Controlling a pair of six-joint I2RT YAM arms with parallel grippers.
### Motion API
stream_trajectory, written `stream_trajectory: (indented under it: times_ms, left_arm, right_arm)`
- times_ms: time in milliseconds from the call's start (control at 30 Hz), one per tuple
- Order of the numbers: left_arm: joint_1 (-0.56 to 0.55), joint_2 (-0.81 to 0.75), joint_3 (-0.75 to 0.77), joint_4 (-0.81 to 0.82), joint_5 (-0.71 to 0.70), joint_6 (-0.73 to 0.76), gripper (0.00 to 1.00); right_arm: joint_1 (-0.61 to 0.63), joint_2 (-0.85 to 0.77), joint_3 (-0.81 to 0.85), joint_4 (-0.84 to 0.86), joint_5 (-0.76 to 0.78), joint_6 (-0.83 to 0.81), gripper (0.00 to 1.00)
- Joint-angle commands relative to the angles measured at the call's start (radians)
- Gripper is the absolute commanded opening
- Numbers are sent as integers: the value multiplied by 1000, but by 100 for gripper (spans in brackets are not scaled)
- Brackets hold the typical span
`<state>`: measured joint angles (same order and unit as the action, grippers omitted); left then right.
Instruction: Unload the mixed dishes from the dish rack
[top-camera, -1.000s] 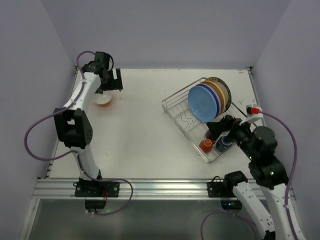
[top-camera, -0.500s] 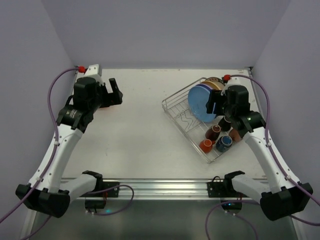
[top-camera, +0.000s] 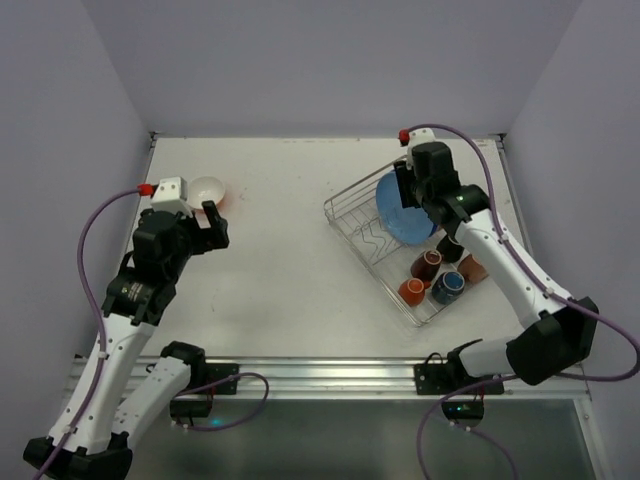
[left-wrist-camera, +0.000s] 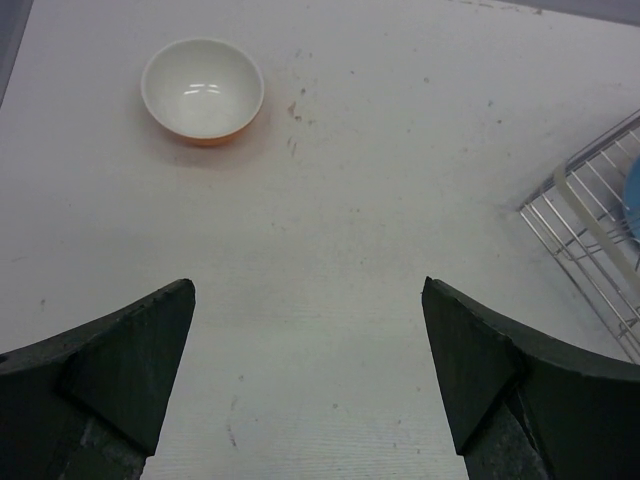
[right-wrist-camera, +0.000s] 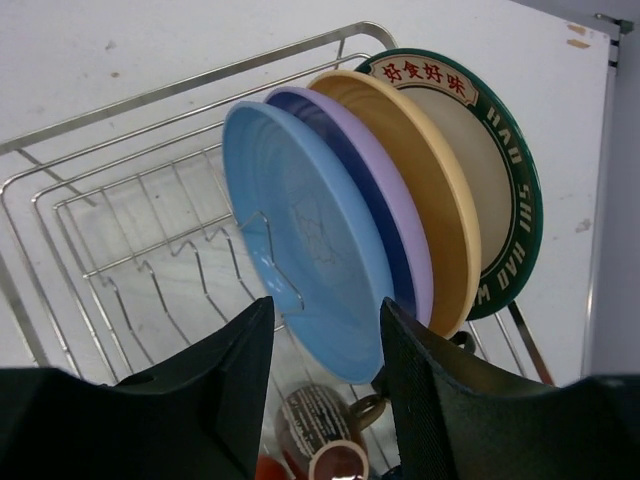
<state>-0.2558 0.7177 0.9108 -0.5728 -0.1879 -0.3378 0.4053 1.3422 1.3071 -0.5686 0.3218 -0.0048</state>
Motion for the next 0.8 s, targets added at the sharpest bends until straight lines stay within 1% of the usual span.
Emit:
stream_trajectory:
  times_ms: [0,167,200,300,367,467,700,733,767]
  left_arm:
    - [1,-1,-45,77,-48,31,100]
    - [1,-18,-85,110,15,33,100]
    - [1,-17,-85,110,15,33,100]
    - [1,-6,-85,114,22,33,100]
    - [1,14,-85,111,28,33,100]
    - [1,34,-81,108,41,33,100]
    - [1,32,-85,113,57,33,100]
    - [1,31,-87,114,61,34,100]
    - [1,31,-87,116,64,34,100]
  right_arm:
    - [15,76,81,-4,151,-95,49]
    - [18,141,104,6,195,-148,49]
    - [18,158,103,10,194,-155,47]
    - [18,176,100,24,180,-176,44]
    - [20,186,106,26,174,-175,39]
    - [20,199,106,39,175,-179,39]
    - [20,256,96,87,246,-211,39]
    - [20,258,87,110,261,-224,38]
    - [20,258,83,118,264,-225,36]
